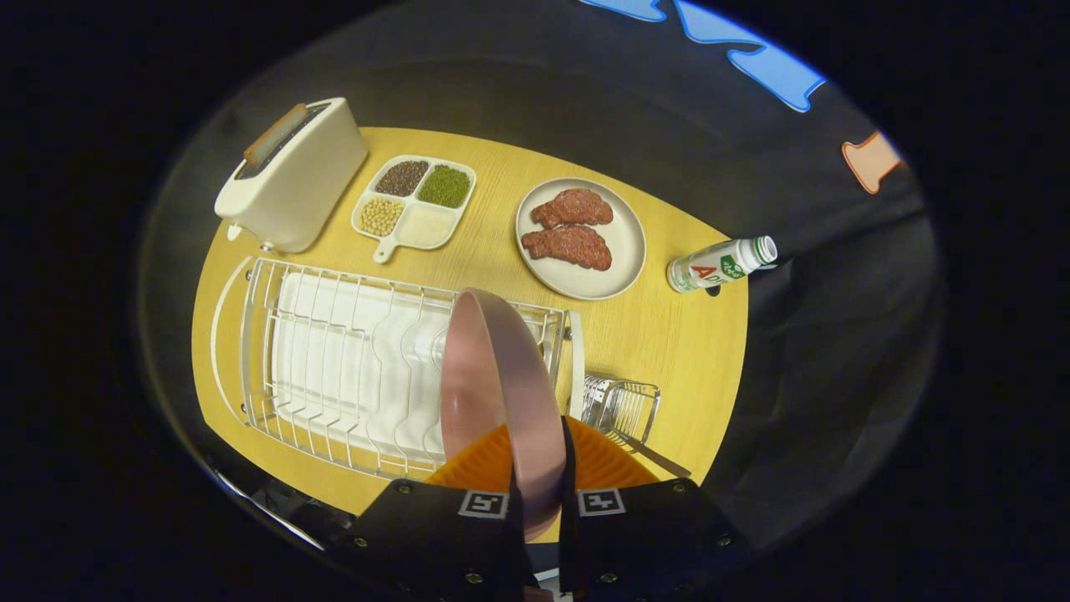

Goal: Take the plate from the dish rack, then take the spoon from the basket and place it into the plate.

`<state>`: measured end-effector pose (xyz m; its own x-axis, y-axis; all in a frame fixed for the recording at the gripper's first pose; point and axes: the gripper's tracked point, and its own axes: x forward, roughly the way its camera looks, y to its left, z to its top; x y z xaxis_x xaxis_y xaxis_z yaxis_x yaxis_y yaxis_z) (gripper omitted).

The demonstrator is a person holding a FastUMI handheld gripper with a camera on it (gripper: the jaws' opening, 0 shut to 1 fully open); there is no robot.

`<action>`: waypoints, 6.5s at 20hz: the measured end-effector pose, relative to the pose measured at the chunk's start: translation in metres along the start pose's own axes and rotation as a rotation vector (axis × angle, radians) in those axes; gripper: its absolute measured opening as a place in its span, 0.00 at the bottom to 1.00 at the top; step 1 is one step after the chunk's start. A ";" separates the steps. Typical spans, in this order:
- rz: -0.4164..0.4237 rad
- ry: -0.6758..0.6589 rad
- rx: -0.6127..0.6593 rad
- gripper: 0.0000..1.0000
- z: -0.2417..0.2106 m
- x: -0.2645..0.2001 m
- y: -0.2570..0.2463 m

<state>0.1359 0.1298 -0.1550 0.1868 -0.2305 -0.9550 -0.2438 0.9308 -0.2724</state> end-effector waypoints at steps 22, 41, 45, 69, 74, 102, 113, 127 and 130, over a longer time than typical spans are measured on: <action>0.395 -0.115 0.216 0.16 -0.199 -0.053 -0.027; 0.722 -0.027 0.360 0.17 -0.292 0.110 0.054; 0.689 -0.047 0.332 0.23 -0.289 0.123 0.042; 0.171 -1.106 0.392 0.31 -0.195 0.054 -0.128; 0.134 -1.148 0.370 0.31 -0.177 0.071 -0.142; 0.265 -1.177 0.451 0.08 -0.084 0.083 -0.119; 0.194 -1.223 0.445 0.08 -0.075 0.037 -0.136; 0.109 -1.334 0.427 0.08 -0.128 -0.084 -0.142; 0.150 -1.319 0.413 0.08 -0.142 -0.089 -0.122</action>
<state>0.0136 -0.0039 -0.0532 0.9908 0.0980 -0.0937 -0.0890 0.9914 0.0963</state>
